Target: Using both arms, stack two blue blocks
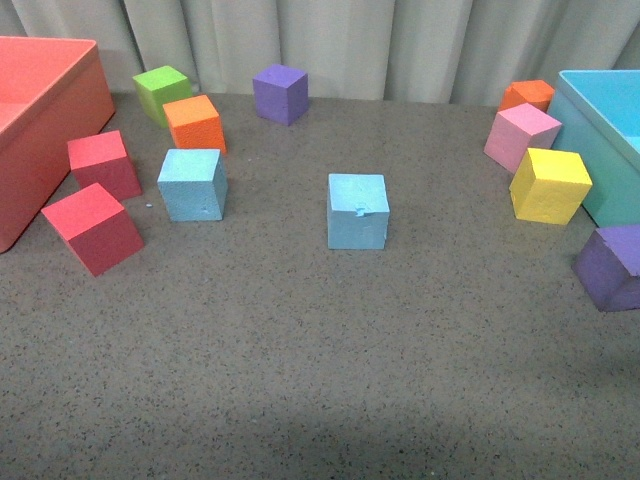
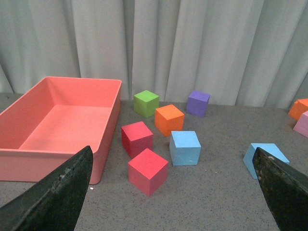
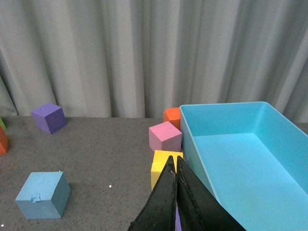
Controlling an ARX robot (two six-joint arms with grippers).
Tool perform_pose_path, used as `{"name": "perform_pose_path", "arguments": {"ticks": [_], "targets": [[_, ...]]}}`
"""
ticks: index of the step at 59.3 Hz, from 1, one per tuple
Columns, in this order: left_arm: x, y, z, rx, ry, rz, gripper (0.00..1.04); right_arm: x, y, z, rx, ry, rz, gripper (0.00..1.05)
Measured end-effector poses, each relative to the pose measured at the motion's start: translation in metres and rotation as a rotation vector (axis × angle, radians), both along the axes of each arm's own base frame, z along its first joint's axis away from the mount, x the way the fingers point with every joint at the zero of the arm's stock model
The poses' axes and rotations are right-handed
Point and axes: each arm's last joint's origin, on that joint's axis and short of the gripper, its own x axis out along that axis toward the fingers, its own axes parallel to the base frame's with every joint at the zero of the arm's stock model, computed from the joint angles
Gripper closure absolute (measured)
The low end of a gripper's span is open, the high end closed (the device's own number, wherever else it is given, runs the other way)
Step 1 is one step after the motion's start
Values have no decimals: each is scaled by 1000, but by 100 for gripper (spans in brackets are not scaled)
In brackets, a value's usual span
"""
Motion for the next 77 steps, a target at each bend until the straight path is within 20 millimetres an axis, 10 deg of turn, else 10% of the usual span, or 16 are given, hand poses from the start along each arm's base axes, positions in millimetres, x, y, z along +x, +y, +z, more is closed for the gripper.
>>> {"name": "perform_pose_path", "arguments": {"ticks": [77], "targets": [[0,0,0,0,0,0,7,-71,-19,7,2,-24,-4,104]]}}
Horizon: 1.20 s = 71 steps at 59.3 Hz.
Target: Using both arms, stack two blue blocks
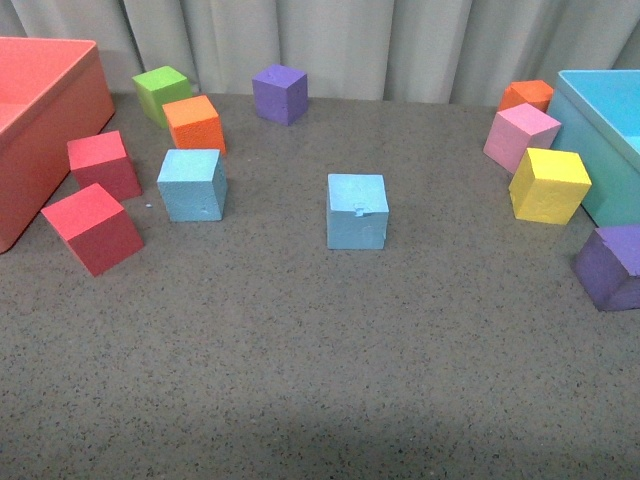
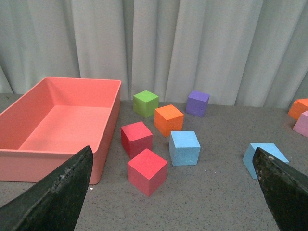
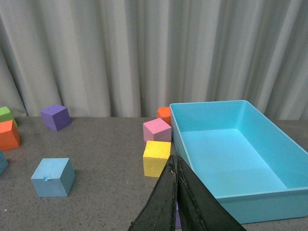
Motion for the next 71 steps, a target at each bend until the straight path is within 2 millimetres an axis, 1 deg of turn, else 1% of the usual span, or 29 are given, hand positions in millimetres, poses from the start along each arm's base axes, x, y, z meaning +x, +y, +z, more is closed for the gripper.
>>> {"name": "perform_pose_path", "arguments": {"ticks": [18,23,27,35,37,43,44,47,48,50,51,54,56,59,61,62,64,65,67,68,69,70,71], "targets": [[0,0,0,0,0,0,7,-6,0,0,0,0,0,104],[0,0,0,0,0,0,7,-13,0,-5,0,36,3,104],[0,0,0,0,0,0,7,-16,0,-3,0,6,3,104],[0,0,0,0,0,0,7,-16,0,-3,0,7,3,104],[0,0,0,0,0,0,7,-16,0,-3,0,7,3,100],[0,0,0,-4,11,7,7,-16,0,-3,0,6,3,81],[0,0,-1,-10,21,9,7,-16,0,-3,0,6,3,79],[3,0,-2,-39,131,34,7,-16,0,-3,0,6,3,70],[7,1,-3,-57,184,45,7,-16,0,-3,0,6,3,65],[15,0,-5,-78,232,47,7,-16,0,-3,0,6,3,58],[22,-1,-4,-83,251,46,7,-16,0,-3,0,6,3,53],[42,-7,2,-95,277,7,7,-16,0,-3,0,6,3,40],[57,-12,7,-90,288,-7,7,-16,0,-3,0,6,3,33],[72,-17,11,-89,300,-14,7,-16,0,-3,0,6,3,26],[90,-21,14,-90,316,-23,7,-16,0,-3,0,6,3,19],[94,-23,14,-89,323,-23,7,-16,0,-3,0,6,3,17],[112,-28,13,-86,358,-28,7,-16,0,-3,0,6,3,10],[116,-30,13,-86,371,-30,7,-16,0,-3,0,6,3,9],[137,-37,10,-71,433,-43,7,-16,0,-3,0,6,3,8],[140,-38,9,-68,442,-45,7,-16,0,-3,0,6,2,9],[155,-43,6,-47,499,-37,7,-16,0,-3,0,6,3,10],[163,-47,3,-40,530,-34,7,-16,0,-3,0,6,3,10],[176,-52,-1,-30,573,-41,7,-16,0,-3,0,6,3,10]]}}
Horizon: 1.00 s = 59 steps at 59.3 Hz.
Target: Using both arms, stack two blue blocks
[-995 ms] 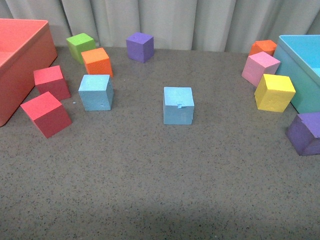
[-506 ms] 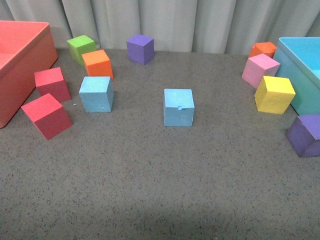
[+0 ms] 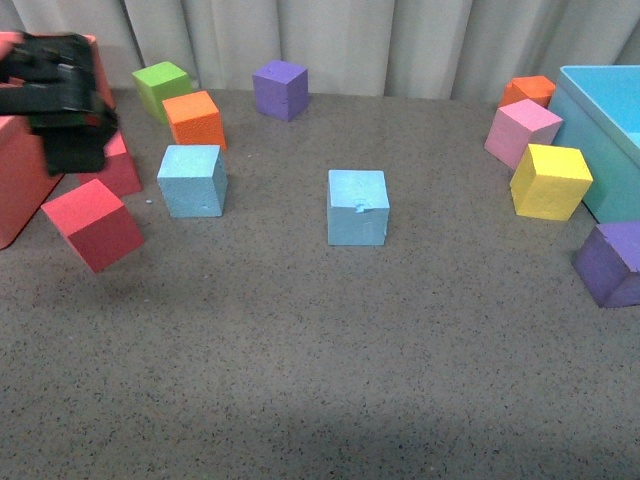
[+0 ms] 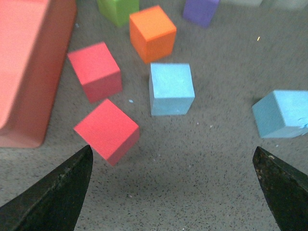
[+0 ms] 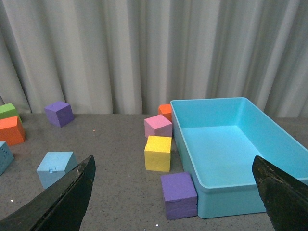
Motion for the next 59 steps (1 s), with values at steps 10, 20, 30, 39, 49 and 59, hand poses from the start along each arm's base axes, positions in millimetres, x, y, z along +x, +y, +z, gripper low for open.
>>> {"name": "perform_pose_path", "arguments": {"ticks": [10,20,30,39,49,59], "targets": [[77,-27,-15,52,123,28,7,0,0,0,0,0,0,10],[116,-40,-32,53,179,62,7,0,0,0,0,0,0,10],[133,-45,-46,38,240,52,7,0,0,0,0,0,0,10],[153,-46,-54,47,269,82,7,0,0,0,0,0,0,10],[166,-44,-65,62,300,107,7,0,0,0,0,0,0,10],[175,-42,-76,60,352,115,7,0,0,0,0,0,0,10]]}}
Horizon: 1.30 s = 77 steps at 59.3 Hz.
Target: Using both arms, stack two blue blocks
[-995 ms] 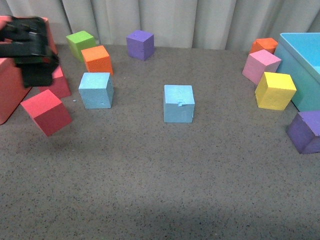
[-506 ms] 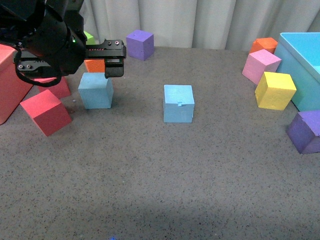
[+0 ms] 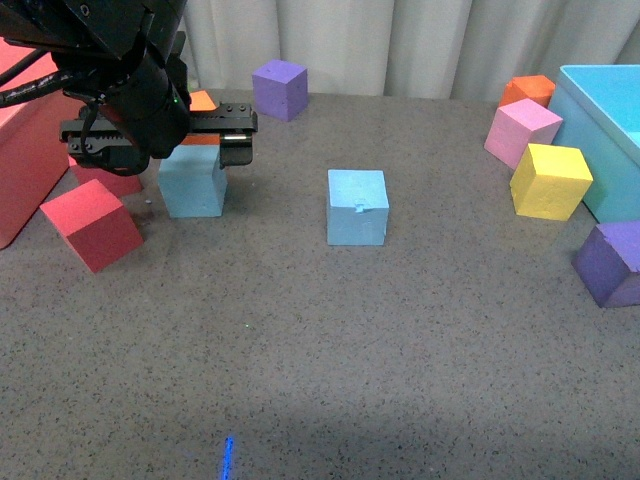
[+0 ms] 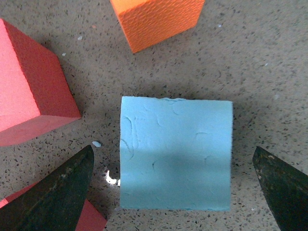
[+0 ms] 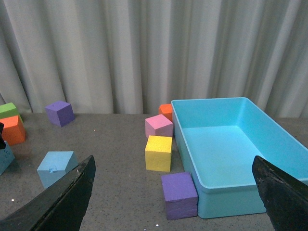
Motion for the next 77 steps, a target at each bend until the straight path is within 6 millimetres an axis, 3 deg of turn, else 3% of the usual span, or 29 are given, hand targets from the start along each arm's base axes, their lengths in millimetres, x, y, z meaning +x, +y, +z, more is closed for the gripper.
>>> {"name": "perform_pose_path", "arguments": {"ticks": [12,28,44,51,60,63,71,72,77], "targets": [[8,-1,-10,-20,52,7,7,0,0,0,0,0,0,10],[12,-2,-17,-18,70,16,46,0,0,0,0,0,0,10],[3,-12,-8,-38,47,6,57,0,0,0,0,0,0,10],[-9,-29,13,-60,8,-3,58,0,0,0,0,0,0,10],[-31,-78,54,-96,-95,-40,58,0,0,0,0,0,0,10],[-38,-95,58,-105,-86,-57,58,0,0,0,0,0,0,10],[-45,-119,61,-98,-71,-82,58,0,0,0,0,0,0,10],[-44,-142,62,-102,-62,-94,58,0,0,0,0,0,0,10],[-42,-150,59,-78,-39,-89,59,0,0,0,0,0,-1,10]]}}
